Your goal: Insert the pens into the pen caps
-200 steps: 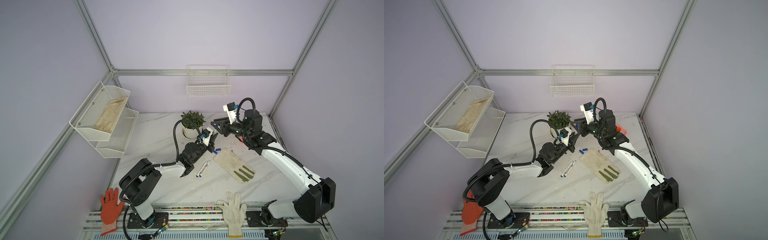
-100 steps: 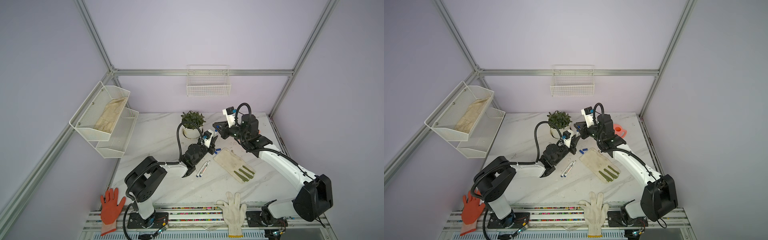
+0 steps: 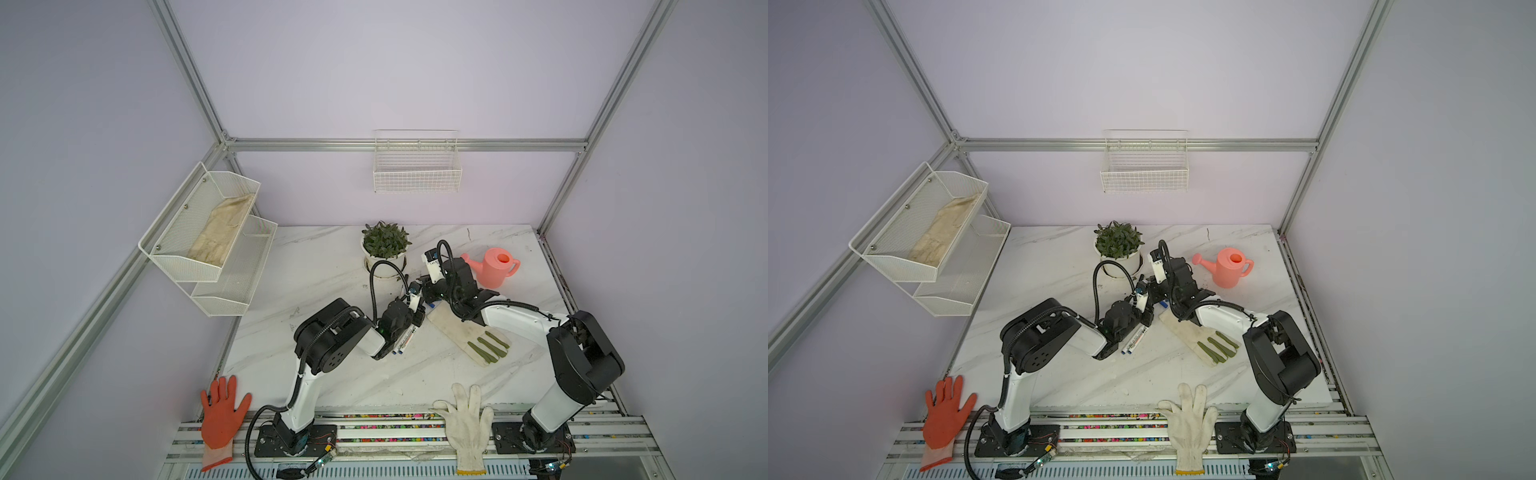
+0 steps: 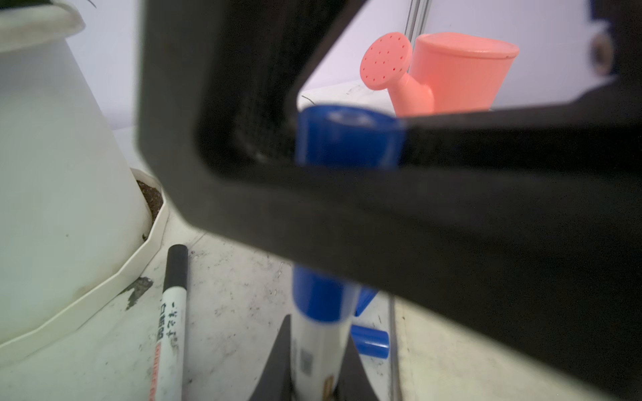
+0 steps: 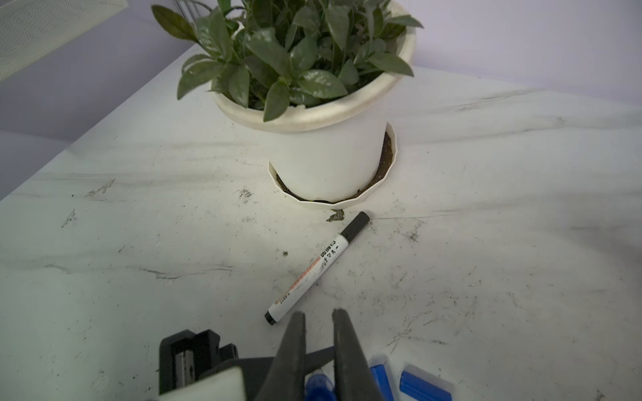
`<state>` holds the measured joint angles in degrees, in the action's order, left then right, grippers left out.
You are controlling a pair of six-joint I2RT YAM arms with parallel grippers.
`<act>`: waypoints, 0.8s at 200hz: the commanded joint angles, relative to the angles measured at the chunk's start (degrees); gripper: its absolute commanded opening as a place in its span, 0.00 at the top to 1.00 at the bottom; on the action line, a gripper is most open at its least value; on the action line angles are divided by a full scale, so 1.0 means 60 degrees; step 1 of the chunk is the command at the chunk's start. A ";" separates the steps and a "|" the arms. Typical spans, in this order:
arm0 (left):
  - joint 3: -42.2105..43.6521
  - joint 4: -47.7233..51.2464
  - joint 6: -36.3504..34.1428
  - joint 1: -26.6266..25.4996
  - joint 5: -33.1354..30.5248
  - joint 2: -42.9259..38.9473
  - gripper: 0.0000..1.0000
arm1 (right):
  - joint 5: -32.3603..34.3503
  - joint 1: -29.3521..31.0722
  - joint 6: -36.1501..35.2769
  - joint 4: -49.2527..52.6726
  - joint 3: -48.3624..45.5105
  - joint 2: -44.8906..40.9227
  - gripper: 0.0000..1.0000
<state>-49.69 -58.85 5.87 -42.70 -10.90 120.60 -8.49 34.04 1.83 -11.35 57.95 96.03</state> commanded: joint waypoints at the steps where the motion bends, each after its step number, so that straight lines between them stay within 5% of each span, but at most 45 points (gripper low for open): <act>1: -0.0273 -0.1560 0.0945 0.1090 -0.2479 -0.0337 1.00 | -0.0670 0.0566 0.0049 0.3056 -0.0562 0.0750 1.00; 94: -0.1694 0.0221 0.2108 0.1344 -0.2636 -0.0027 1.00 | -0.1379 0.0263 0.0840 0.4656 0.0815 0.2791 1.00; 160: -0.3800 0.1783 0.2914 0.1367 -0.4238 0.1009 1.00 | -0.1101 -0.0063 0.0840 0.4642 0.1284 0.3313 1.00</act>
<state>-61.25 -49.93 18.52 -39.90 -18.33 125.32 -10.46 31.46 5.34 -12.69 71.57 109.93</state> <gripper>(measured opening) 0.135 0.141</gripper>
